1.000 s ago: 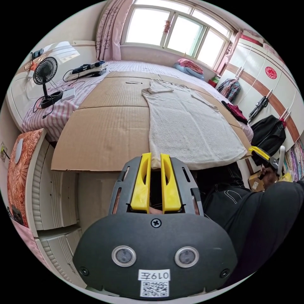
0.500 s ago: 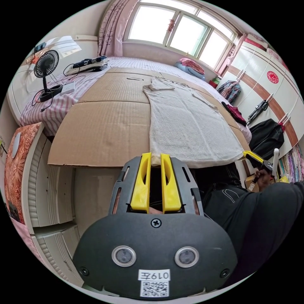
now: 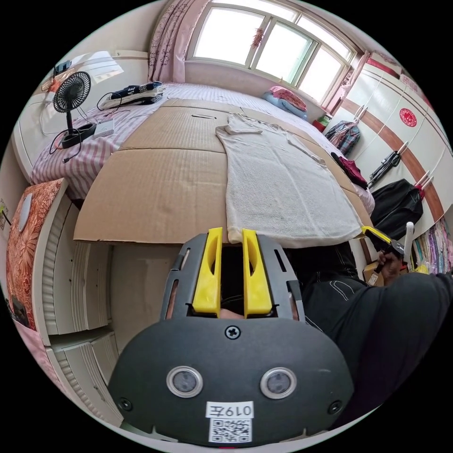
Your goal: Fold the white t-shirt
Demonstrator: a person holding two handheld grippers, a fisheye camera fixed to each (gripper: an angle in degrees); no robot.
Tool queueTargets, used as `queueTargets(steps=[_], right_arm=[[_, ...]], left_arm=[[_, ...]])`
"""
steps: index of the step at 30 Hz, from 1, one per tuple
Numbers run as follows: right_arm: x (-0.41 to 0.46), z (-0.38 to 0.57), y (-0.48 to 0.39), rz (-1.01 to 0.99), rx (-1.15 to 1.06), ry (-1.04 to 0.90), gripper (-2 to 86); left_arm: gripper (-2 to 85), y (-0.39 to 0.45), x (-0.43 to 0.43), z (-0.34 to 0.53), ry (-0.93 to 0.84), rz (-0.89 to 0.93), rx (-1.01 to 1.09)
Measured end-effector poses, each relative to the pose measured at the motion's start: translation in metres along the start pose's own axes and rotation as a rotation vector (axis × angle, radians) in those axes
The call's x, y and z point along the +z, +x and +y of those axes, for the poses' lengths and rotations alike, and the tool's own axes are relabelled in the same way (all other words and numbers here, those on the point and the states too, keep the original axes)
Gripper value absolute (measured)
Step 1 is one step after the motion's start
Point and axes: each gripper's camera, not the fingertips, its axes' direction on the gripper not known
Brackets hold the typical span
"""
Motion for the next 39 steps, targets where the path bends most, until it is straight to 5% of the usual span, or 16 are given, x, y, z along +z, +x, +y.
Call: queueTargets(steps=[8,39], right_arm=[[-0.009,-0.003,0.002,0.039,-0.029,-0.011,0.5],[-0.052,-0.021,0.027,0.082,-0.022,-0.063,0.1]], left_arm=[[5.9,-0.009,0.004,-0.008,-0.011,0.104,-0.080],[0.9,0.040,0.019,-0.055,-0.146,-0.060,0.032]])
